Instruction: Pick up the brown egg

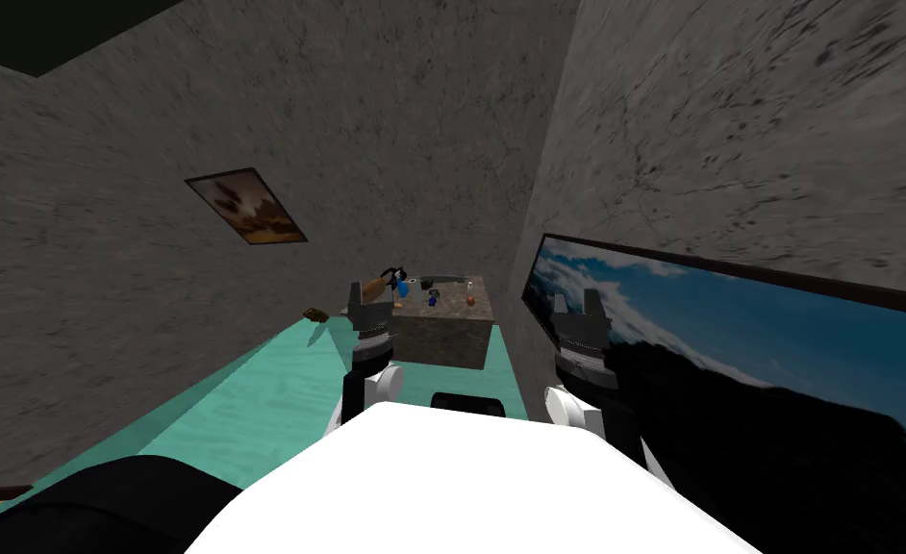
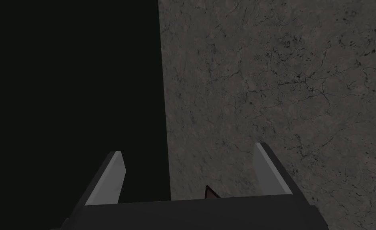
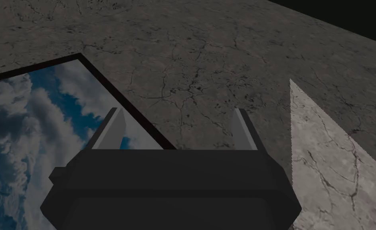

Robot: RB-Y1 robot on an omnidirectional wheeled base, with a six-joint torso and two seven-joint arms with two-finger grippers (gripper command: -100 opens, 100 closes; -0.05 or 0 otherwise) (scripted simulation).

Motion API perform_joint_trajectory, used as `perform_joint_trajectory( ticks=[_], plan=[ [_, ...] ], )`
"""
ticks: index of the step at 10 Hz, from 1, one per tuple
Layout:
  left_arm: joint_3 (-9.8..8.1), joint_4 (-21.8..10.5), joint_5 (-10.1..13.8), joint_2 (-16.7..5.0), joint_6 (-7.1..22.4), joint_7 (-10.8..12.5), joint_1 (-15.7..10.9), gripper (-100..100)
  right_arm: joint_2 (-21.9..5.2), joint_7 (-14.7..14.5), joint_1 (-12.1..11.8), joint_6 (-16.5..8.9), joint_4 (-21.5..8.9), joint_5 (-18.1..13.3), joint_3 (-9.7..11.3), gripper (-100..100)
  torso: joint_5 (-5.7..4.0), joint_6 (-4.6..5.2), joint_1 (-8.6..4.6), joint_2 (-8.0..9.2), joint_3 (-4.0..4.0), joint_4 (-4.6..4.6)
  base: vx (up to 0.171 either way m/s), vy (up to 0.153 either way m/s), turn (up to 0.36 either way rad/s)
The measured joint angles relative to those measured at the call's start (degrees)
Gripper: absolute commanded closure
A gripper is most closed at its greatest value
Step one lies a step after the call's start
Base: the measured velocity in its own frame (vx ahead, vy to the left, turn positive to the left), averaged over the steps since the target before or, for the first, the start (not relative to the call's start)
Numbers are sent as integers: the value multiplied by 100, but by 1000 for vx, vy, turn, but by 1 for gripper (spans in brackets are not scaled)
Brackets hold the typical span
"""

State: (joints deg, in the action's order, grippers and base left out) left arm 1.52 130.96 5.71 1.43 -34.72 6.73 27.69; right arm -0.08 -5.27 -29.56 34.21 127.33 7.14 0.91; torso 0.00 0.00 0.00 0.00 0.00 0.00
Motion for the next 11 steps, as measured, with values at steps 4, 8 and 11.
perform_joint_trajectory(
  ticks=[4, 8, 11],
  plan=[
    [0, 0, 0, 0, 0, 0, 0, 0, -616, -164, -268, -32, -383, -317, -100, -100, 0, -2, -1, -6, -3, -1, 16, 4, 244],
    [0, 0, 0, 0, 0, 0, 0, 0, -1196, -355, -543, -118, -818, -667, -279, -100, 1, -2, 5, -3, -2, -1, 11, 16, 188],
    [0, 0, 0, 0, 0, 0, 0, 0, -1689, -490, -690, -136, -1289, -931, -484, -100, 1, -2, 3, -6, -4, -1, 14, 15, 254]
  ],
)
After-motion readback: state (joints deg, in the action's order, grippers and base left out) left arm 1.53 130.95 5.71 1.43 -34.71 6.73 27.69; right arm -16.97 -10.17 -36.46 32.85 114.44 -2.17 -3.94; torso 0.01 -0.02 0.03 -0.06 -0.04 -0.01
